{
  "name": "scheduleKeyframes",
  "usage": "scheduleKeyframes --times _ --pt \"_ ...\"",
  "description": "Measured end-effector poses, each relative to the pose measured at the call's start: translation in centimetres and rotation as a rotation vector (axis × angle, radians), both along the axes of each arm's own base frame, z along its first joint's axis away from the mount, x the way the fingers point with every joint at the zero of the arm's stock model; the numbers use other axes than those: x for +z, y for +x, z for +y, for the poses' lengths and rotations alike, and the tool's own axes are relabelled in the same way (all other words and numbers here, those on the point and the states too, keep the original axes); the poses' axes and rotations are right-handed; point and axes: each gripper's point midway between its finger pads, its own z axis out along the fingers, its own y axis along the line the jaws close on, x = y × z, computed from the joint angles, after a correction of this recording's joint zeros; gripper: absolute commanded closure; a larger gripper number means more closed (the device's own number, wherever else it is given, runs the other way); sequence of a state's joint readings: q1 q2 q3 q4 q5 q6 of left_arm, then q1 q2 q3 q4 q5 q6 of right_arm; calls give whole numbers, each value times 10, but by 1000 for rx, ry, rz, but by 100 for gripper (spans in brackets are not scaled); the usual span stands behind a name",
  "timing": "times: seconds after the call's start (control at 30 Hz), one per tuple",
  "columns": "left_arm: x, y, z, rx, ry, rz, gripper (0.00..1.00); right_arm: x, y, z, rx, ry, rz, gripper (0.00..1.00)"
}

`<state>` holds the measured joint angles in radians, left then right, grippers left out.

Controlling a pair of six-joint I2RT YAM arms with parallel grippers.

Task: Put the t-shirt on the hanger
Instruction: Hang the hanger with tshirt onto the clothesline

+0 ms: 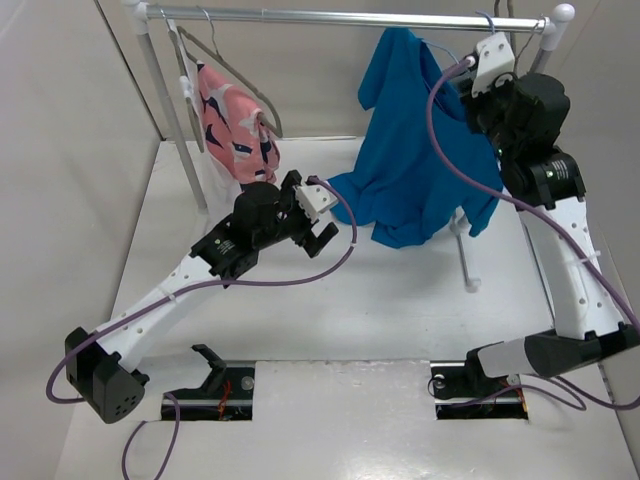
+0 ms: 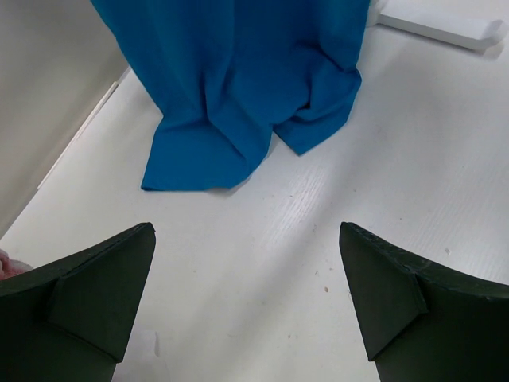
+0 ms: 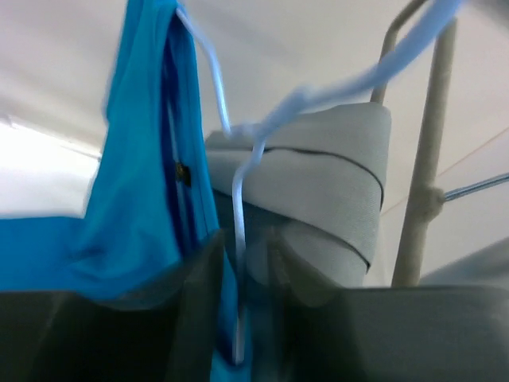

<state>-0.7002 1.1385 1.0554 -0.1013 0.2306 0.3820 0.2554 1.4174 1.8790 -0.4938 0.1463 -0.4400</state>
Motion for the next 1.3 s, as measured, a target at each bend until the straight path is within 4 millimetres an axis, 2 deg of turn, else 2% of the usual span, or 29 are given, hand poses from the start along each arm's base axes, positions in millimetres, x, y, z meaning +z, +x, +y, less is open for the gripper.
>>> scheduleKeyframes --times 0.03,0.07,0.17,0.3,0.4,0.5,0.57,0.63,0.7,0.8,0.87,0.9,1.0,1.07,1.13,1.3 --pt "-1 0 0 -1 2 3 0 -4 -5 0 3 4 6 39" --pt "-1 0 0 0 3 3 0 -12 -9 -1 7 7 24 1" --pt "0 -1 0 -1 -2 3 0 -27 -19 2 41 -17 62 0" --pt "-5 -2 0 -3 -2 11 0 -35 -40 5 62 -29 82 0" --pt "-23 -7 4 -3 19 37 0 -40 -76 10 82 -39 75 0" --pt "-54 -14 12 5 57 83 0 -42 -120 12 124 -35 48 0" --pt "-77 -19 19 20 87 116 0 -54 -145 12 148 -26 50 0" --pt "-101 -25 27 38 121 151 0 -80 -163 11 163 -7 82 0" --pt "-125 -31 36 61 155 180 0 -122 -175 13 170 2 166 0" --pt "-156 -40 51 99 203 215 0 -216 -193 17 166 25 379 0" --pt "-166 -43 59 124 217 221 0 -276 -212 14 145 48 513 0" --pt "-169 -43 62 142 216 218 0 -315 -228 10 130 59 605 0" --pt "-173 -40 69 195 197 207 0 -367 -256 3 104 130 696 0" --pt "-177 -39 72 231 185 211 0 -387 -271 0 97 193 717 0" --pt "-180 -39 75 252 185 213 0 -397 -277 1 95 249 717 0" --pt "-186 -40 76 279 181 195 0 -409 -283 6 94 321 743 0"
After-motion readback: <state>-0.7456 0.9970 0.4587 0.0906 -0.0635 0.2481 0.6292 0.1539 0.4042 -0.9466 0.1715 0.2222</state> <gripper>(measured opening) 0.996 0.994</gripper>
